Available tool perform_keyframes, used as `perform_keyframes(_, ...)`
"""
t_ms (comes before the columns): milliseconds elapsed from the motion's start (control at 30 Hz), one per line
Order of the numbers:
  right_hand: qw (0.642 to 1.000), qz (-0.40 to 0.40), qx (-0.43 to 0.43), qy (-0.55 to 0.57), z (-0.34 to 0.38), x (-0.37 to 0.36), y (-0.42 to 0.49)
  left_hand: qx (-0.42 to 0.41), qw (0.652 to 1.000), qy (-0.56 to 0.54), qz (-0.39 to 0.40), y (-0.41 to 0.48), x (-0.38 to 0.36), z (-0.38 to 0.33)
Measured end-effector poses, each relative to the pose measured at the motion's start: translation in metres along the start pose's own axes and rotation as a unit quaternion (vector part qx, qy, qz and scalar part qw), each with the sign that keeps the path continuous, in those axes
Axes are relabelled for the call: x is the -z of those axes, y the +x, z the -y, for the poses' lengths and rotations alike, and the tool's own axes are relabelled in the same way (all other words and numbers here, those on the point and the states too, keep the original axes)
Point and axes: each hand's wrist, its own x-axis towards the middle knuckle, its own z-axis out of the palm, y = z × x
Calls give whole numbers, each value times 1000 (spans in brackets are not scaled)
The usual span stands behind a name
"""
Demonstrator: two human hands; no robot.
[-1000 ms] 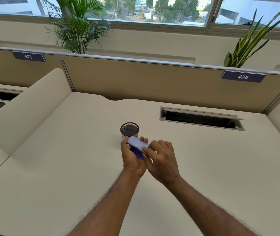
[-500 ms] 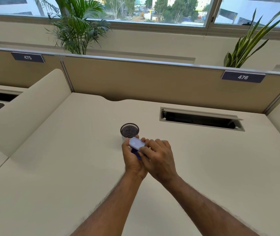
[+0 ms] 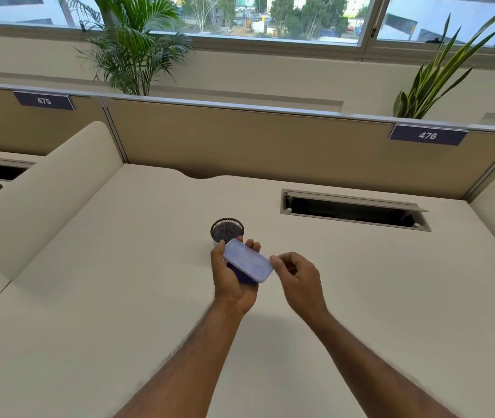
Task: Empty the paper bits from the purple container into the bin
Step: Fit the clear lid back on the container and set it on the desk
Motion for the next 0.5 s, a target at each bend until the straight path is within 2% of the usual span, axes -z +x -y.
perform_keyframes(67, 987, 45, -108, 107, -1, 0, 3, 0, 1000, 16, -7, 0, 0, 3)
perform_keyframes(133, 977, 61, -141, 151, 0, 1, 3, 2, 1000, 18, -7, 1, 0, 5)
perform_keyframes(300, 972, 70, -139, 178, 2, -2, 4, -3, 1000, 8, 1, 2, 1, 4)
perform_keyframes(500, 984, 62, -104, 129, -3, -3, 6, 3, 1000, 7, -5, 1, 4, 5)
